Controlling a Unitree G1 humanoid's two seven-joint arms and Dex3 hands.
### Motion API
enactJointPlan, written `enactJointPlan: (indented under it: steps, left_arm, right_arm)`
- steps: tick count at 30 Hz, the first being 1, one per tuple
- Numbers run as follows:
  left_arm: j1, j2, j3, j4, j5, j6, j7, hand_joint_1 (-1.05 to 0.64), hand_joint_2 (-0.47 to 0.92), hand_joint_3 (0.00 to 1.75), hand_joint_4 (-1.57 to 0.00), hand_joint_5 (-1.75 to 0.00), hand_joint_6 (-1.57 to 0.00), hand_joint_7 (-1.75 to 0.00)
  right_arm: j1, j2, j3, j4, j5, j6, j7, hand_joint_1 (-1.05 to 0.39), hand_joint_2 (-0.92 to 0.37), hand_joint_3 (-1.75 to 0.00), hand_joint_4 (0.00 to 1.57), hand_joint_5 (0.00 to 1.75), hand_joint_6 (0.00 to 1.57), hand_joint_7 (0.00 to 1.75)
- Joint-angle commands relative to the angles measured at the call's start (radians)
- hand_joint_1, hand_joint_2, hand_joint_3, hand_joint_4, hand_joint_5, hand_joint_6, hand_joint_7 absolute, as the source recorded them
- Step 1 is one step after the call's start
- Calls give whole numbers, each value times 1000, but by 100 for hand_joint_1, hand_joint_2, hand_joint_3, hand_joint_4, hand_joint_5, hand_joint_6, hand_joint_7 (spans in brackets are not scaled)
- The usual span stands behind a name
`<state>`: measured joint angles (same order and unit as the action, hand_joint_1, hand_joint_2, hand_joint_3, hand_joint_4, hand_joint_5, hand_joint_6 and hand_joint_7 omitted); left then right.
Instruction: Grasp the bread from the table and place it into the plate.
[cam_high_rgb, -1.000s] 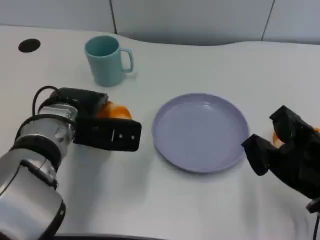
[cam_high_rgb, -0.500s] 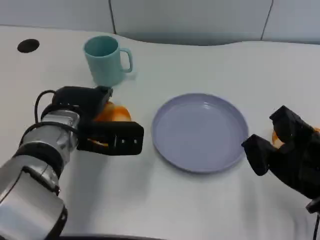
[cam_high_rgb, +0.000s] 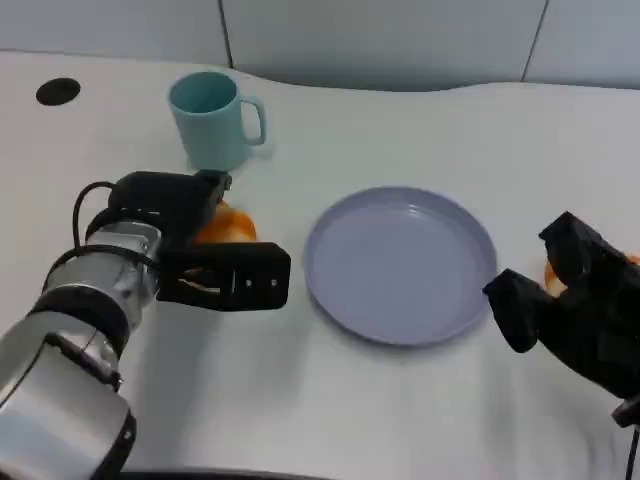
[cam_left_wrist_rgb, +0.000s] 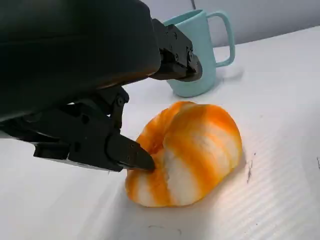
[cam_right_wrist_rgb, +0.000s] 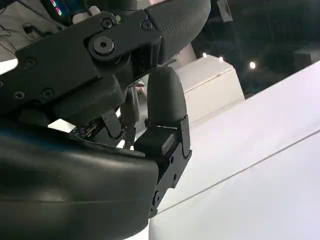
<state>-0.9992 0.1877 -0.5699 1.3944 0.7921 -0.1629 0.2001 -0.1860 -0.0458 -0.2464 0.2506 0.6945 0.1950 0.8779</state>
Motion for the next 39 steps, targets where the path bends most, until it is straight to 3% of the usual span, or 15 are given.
enactJointPlan:
  steps: [1,8,9,13,18,19,23,25,30,31,33,34,37,38,39]
  left_arm:
    - [7,11,9,2,-9,-2,12,2,84,0,-86,-136,-112,-8]
    - [8,8,27,-1,-25,-23,29,3,84,0,-88,-137,-120,-9]
    - [8,8,31,-1,-28,-27,26,6,85,0,-90,-127,-117,-6]
    - [9,8,39,0,-31,-36,17,9,85,0,-87,-140,-126,-9]
    - [10,8,47,0,-36,-42,11,11,86,0,-84,-140,-126,-11]
    - [10,8,51,0,-39,-41,7,11,86,0,-87,-119,-123,-9]
    - [11,8,62,1,-45,-43,-6,12,87,0,-92,-107,-126,-9]
    - [12,8,70,1,-48,-47,-17,14,89,0,-93,-83,-117,-3]
    - [13,10,69,0,-45,-53,-15,15,87,0,-94,-85,-118,-2]
    - [14,10,66,-1,-43,-55,-8,14,86,0,-97,-68,-112,-1]
    - [16,11,64,-1,-41,-60,2,14,86,0,-103,-55,-111,-1]
    - [17,12,64,-1,-41,-63,6,15,85,0,-106,-57,-114,-3]
    - [18,12,65,-1,-42,-66,8,16,85,0,-94,-99,-123,-5]
    - [17,11,68,0,-45,-64,2,17,85,0,-91,-106,-124,-5]
    - [17,11,69,0,-46,-63,0,17,86,0,-89,-101,-120,-3]
  right_arm:
    - [-3,-12,-11,6,8,-12,10,-40,-86,-1,87,175,66,175]
    - [2,-9,-11,-3,3,-12,-5,-41,-84,0,88,175,67,175]
    - [2,-9,-11,-2,1,-16,-4,-41,-84,0,89,175,67,175]
    - [4,-11,-8,-6,-5,-19,-10,-41,-85,-1,88,175,67,175]
    - [7,-13,-6,-12,-3,-14,-19,-42,-84,0,88,175,67,175]
    - [8,-13,-6,-13,0,-11,-20,-41,-84,0,88,175,67,175]
    - [7,-13,-5,-11,5,-8,-17,-40,-84,0,87,175,67,175]
    - [7,-13,-5,-12,6,-7,-15,-39,-85,-1,87,175,66,175]
    - [5,-9,-5,-4,3,-24,-7,-40,-85,0,86,175,65,175]
    - [4,-10,-5,-1,4,-23,-6,-40,-85,0,86,175,65,175]
    - [5,-11,-4,-5,4,-18,-10,-41,-85,0,86,175,66,175]
    - [5,-10,-4,-6,3,-19,-12,-41,-85,0,87,175,66,175]
    - [5,-10,-4,-5,2,-20,-12,-41,-85,0,87,175,66,175]
    - [5,-11,-4,-7,3,-16,-16,-41,-85,0,87,175,66,175]
    - [4,-11,-5,-6,4,-15,-16,-41,-85,0,87,175,67,174]
